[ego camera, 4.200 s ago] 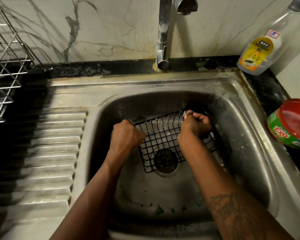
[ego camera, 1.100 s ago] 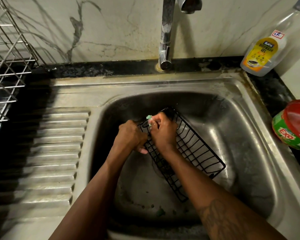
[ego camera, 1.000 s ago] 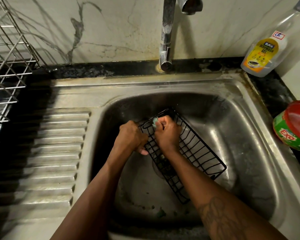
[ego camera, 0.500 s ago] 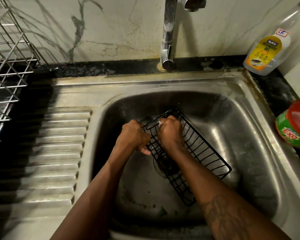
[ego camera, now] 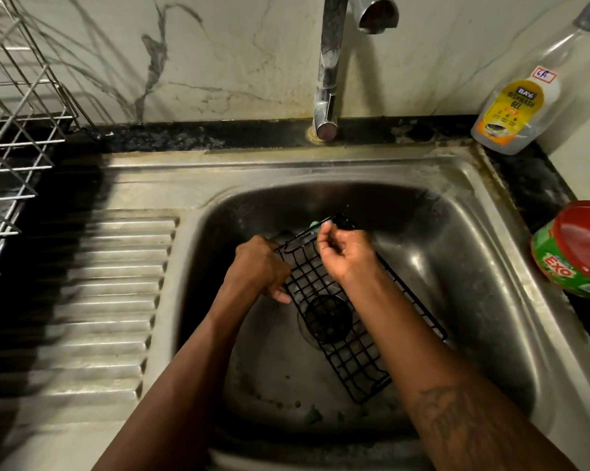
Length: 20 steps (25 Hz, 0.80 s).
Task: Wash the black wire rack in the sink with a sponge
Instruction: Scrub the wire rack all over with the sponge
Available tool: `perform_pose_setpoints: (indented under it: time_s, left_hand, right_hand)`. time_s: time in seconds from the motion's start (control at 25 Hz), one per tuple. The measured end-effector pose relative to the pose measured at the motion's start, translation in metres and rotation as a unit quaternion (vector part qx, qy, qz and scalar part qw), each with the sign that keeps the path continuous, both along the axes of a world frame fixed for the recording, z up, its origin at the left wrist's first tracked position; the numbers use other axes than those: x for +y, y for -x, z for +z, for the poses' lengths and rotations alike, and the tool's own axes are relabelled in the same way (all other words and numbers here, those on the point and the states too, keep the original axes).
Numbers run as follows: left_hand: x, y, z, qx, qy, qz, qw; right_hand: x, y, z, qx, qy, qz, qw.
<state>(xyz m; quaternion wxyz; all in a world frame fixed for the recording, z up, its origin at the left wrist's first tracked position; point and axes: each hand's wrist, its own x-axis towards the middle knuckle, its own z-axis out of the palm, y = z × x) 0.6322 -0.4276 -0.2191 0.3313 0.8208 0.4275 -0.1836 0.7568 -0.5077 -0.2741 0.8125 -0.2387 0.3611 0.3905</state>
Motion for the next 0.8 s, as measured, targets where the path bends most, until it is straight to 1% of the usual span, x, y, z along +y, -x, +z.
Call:
perform_pose_setpoints:
  time_s: [0.04,0.08,0.12,0.16,0.2,0.24,0.28,0.32,0.4,0.44,0.48,0.56,0.6,0.64,0.68,0.72,0.8]
  left_hand:
    - [0.001,0.000,-0.005,-0.028,0.022,0.044,0.998]
    - [0.000,-0.001,-0.007,-0.031,0.021,0.036,0.999]
    - [-0.002,-0.001,-0.011,-0.041,0.000,0.037,0.999]
    - [-0.001,-0.002,-0.010,-0.035,-0.016,0.023,0.999]
    - [0.000,-0.001,-0.012,-0.029,-0.018,0.012,0.999]
    - [0.001,0.000,-0.013,-0.041,-0.009,0.030,0.999]
    - [0.002,-0.001,-0.012,-0.064,-0.008,0.051,0.997]
    - [0.000,-0.001,-0.012,-0.079,-0.003,0.061,0.995]
    - [-0.002,-0.001,-0.010,-0.069,-0.027,0.049,0.996]
    - [-0.003,0.000,-0.010,-0.065,-0.040,0.048,0.996]
    - [-0.001,-0.001,-0.010,-0.069,-0.040,0.060,0.995]
    - [-0.001,0.000,-0.005,-0.087,-0.026,0.076,0.993]
    - [-0.003,0.002,-0.001,-0.094,-0.020,0.068,0.993]
    - [-0.002,0.002,-0.002,-0.082,-0.021,0.043,0.995]
    - [-0.003,0.003,-0.004,-0.071,-0.006,0.051,0.996]
    - [-0.003,0.004,-0.006,-0.077,0.006,0.054,0.996]
    - [-0.005,0.006,-0.007,-0.094,0.006,0.066,0.993]
  right_hand:
    - [-0.001,-0.004,0.001,-0.006,0.004,-0.013,1.000]
    - [-0.001,-0.004,0.002,-0.022,0.018,-0.001,1.000]
    - [-0.001,0.000,0.005,-0.044,0.042,0.034,0.998]
    - [0.000,0.009,0.005,-0.078,0.074,0.094,0.990]
    - [0.002,0.021,0.003,-0.124,0.111,0.173,0.971]
    - [0.004,0.034,0.001,-0.169,0.147,0.250,0.942]
    - [0.008,0.044,-0.005,-0.202,0.189,0.301,0.913]
    - [0.010,0.053,-0.010,-0.224,0.231,0.320,0.891]
    - [0.013,0.059,-0.015,-0.255,0.297,0.311,0.866]
    - [0.013,0.058,-0.016,-0.267,0.312,0.316,0.856]
    - [0.012,0.058,-0.016,-0.284,0.331,0.331,0.837]
    - [0.007,0.055,-0.017,-0.316,0.399,0.348,0.788]
    - [0.007,0.052,-0.020,-0.319,0.425,0.335,0.778]
    - [0.006,0.048,-0.022,-0.314,0.438,0.315,0.781]
    - [0.007,0.043,-0.025,-0.300,0.443,0.283,0.796]
    - [0.008,0.038,-0.028,-0.296,0.454,0.249,0.803]
    - [0.008,0.029,-0.033,-0.312,0.483,0.183,0.798]
